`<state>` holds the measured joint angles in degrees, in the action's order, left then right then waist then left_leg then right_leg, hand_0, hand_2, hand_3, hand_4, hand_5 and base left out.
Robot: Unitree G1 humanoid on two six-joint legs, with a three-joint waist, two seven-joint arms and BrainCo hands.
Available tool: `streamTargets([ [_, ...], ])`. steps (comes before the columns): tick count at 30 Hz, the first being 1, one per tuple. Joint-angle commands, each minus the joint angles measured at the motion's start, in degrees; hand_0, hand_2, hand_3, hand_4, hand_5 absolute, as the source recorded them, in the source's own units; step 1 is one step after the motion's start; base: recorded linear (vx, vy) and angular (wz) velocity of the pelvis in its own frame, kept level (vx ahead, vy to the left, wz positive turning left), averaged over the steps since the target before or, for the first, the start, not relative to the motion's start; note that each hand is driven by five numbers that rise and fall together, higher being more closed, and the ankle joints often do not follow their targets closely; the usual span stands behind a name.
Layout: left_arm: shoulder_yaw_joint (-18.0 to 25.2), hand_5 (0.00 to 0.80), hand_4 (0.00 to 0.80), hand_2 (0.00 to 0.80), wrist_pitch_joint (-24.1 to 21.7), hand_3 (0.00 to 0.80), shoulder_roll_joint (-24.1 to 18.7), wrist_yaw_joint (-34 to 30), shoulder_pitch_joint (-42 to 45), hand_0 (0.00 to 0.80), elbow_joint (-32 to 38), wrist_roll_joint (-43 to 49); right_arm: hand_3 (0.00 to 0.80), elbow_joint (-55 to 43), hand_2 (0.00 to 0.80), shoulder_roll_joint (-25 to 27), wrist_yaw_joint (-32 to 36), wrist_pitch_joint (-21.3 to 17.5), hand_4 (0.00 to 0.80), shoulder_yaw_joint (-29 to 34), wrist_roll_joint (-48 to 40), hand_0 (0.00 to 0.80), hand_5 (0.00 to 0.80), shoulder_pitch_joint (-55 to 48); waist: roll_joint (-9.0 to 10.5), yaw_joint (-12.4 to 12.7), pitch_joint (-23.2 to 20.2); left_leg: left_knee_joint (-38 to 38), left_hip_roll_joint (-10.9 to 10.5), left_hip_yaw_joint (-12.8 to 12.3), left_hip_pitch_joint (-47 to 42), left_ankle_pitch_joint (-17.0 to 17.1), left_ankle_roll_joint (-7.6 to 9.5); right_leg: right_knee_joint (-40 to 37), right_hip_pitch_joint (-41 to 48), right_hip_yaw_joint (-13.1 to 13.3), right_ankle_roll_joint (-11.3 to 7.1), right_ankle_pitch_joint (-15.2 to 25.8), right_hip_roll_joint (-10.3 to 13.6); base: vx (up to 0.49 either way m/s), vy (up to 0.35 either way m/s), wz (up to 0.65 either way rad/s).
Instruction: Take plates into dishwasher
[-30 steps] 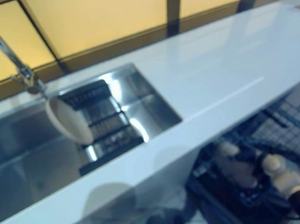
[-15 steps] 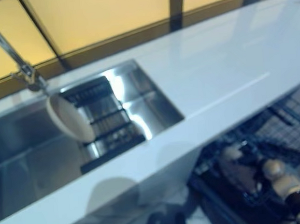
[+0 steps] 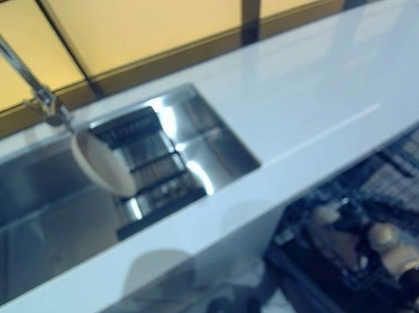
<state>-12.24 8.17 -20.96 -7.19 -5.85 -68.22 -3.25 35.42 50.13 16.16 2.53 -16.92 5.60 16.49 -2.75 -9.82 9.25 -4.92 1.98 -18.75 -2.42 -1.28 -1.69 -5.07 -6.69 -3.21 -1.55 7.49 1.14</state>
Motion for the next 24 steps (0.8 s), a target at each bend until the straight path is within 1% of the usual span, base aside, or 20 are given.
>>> streamTargets([
  [1, -0.3, 0.0, 0.0, 0.0, 0.2, 0.0, -1.2, 0.2, -1.7, 0.0, -1.8, 0.8, 0.0, 4.3, 0.0, -1.9, -0.8, -1.4, 0.0, -0.9, 0.4, 0.0, 0.0, 2.7, 1.32, 1.4, -1.8, -0.1, 0.4, 3.6, 3.1, -1.7, 0.33, 0.1, 3.2, -2.2, -4.21, -6.3, -0.3, 0.0, 0.0, 0.0],
  [9, 0.4, 0.0, 0.0, 0.0, 0.1, 0.0, -1.5, 0.2, -1.3, 0.0, -2.1, 1.4, 0.0, 2.6, 0.0, -1.5, -2.5, -0.2, 0.0, 0.5, 0.2, 0.0, 0.0, 1.9, 1.49, 1.2, -2.0, -0.1, 0.4, 3.6, 3.1, -1.6, 0.31, 0.1, 3.2, -2.0, -4.23, -6.3, -0.3, 0.0, 0.0, 0.0],
  [12, 0.7, 0.0, 0.0, 0.0, -0.3, 0.0, -1.4, -0.1, -0.9, 0.0, -2.1, 1.7, 0.0, 1.8, 0.0, -0.9, -2.9, -0.3, 0.0, 1.3, 0.4, 0.0, 0.0, 1.2, 1.66, 1.1, -2.1, -0.1, 0.5, 3.3, 2.9, -1.7, 0.33, 0.1, 3.3, -1.9, -4.25, -6.3, -0.4, 0.0, 0.0, 0.0],
  [15, 0.9, 0.0, 0.0, 0.0, -0.3, 0.0, -1.2, 0.0, -0.7, 0.0, -2.1, 1.9, 0.0, -0.1, 0.0, 0.0, -3.0, 0.5, 0.0, 2.1, 0.7, 0.0, 0.0, 0.6, 1.94, 0.7, -2.3, -0.1, 0.5, 3.1, 2.8, -1.8, 0.35, 0.1, 3.3, -1.7, -4.23, -6.3, -0.5, 0.0, 0.0, 0.0],
  [21, 2.0, 0.0, 0.0, 0.0, -0.1, 0.0, -1.3, 0.1, 0.1, 0.0, -2.2, 2.6, 0.0, -5.0, 0.0, 3.6, -2.6, 3.0, 0.0, 5.8, 1.2, 0.0, 0.0, -1.4, 3.2, -0.2, -3.1, -0.1, 0.7, 2.3, 2.1, -2.0, 0.32, 0.1, 3.7, -1.2, -4.4, -6.1, -0.8, 0.003, 0.005, 0.0],
  [24, 2.8, 0.0, 0.0, 0.0, -0.2, 0.0, -1.6, 0.1, 0.7, 0.0, -2.3, 2.6, 0.0, -7.1, 0.0, 6.9, -2.2, 4.7, 0.0, 8.6, 0.8, 0.0, 0.0, -2.6, 4.05, -0.8, -3.4, -0.1, 0.8, 1.8, 1.5, -2.2, 0.3, 0.1, 4.1, -0.9, -4.49, -5.9, -1.0, 0.034, 0.034, -0.03],
])
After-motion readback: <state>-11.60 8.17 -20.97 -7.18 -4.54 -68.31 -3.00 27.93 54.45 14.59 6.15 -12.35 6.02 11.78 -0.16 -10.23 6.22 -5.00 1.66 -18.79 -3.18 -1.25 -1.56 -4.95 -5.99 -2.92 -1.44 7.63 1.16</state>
